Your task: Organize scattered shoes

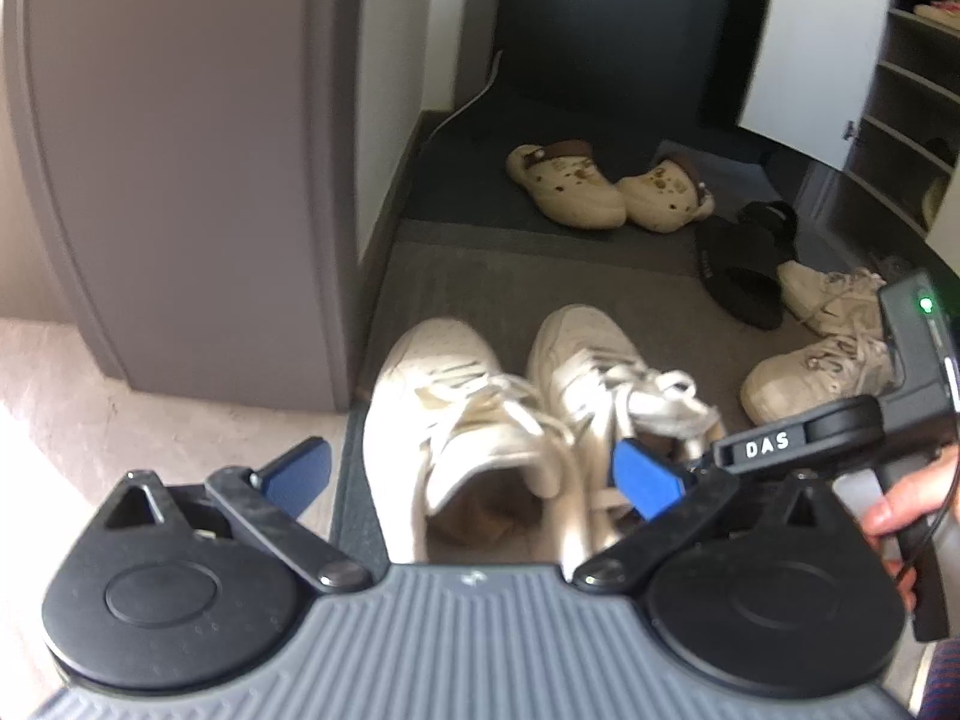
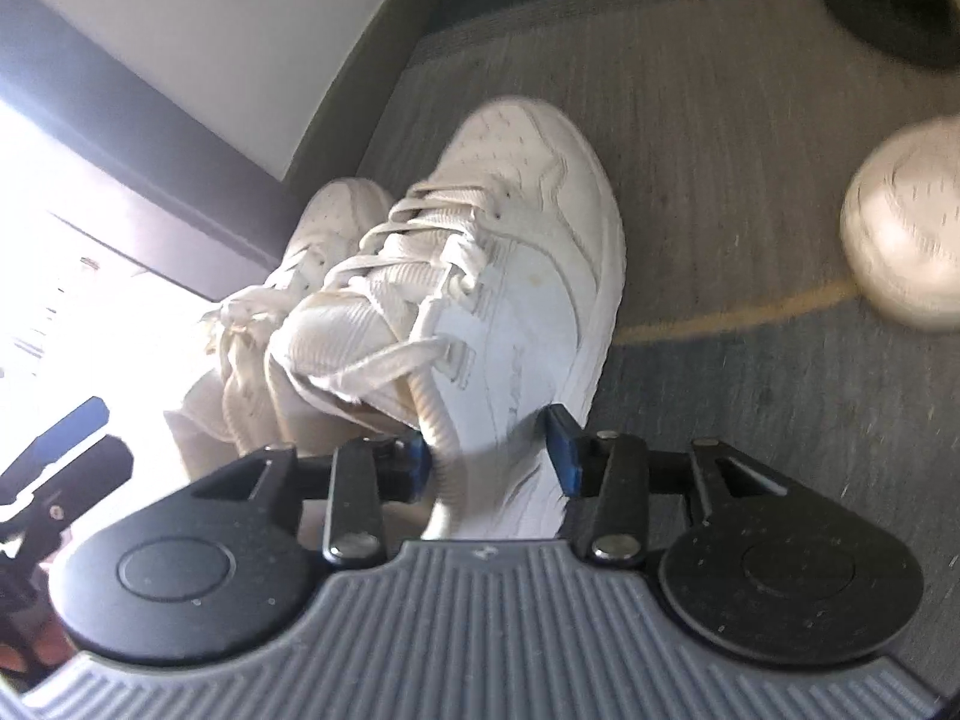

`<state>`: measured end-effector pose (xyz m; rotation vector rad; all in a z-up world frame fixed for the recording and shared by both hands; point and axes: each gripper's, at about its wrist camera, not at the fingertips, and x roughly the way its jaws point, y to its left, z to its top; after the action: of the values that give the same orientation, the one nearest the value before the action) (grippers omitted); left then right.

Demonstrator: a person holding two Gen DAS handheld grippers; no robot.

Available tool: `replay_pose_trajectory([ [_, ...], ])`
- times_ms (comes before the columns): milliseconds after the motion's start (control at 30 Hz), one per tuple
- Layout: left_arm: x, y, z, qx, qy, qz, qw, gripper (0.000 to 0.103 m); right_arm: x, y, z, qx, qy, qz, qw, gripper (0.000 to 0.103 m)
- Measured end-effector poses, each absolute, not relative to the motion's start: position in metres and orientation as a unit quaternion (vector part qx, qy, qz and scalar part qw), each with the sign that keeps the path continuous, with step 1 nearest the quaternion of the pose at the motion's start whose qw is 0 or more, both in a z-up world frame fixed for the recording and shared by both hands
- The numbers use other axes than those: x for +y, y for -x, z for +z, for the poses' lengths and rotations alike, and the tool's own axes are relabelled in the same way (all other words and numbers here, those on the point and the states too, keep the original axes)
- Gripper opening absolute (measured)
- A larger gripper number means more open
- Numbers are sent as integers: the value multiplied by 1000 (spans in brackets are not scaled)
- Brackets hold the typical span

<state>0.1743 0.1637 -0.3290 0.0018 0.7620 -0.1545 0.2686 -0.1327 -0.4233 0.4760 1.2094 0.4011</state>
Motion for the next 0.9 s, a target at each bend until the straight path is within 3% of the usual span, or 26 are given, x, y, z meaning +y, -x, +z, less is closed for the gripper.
replay_pose_trajectory([
  [67,160,-174,-326,365,-8,-84,927,102,-153,-260,-413,539,-254,187,781,78],
  [267,128,-184,-304,351,-62,-147,923,102,-208,-228,-382,493,-263,187,808,77],
  [533,26,-215,-253,278,-235,-351,863,102,-296,-165,-373,442,-277,105,847,78],
  [667,-24,-228,-259,278,-270,-426,817,102,-330,-136,-382,426,-315,44,847,78],
  [900,-143,-259,-317,291,-280,-493,770,102,-382,-93,-407,392,-376,-63,837,78],
])
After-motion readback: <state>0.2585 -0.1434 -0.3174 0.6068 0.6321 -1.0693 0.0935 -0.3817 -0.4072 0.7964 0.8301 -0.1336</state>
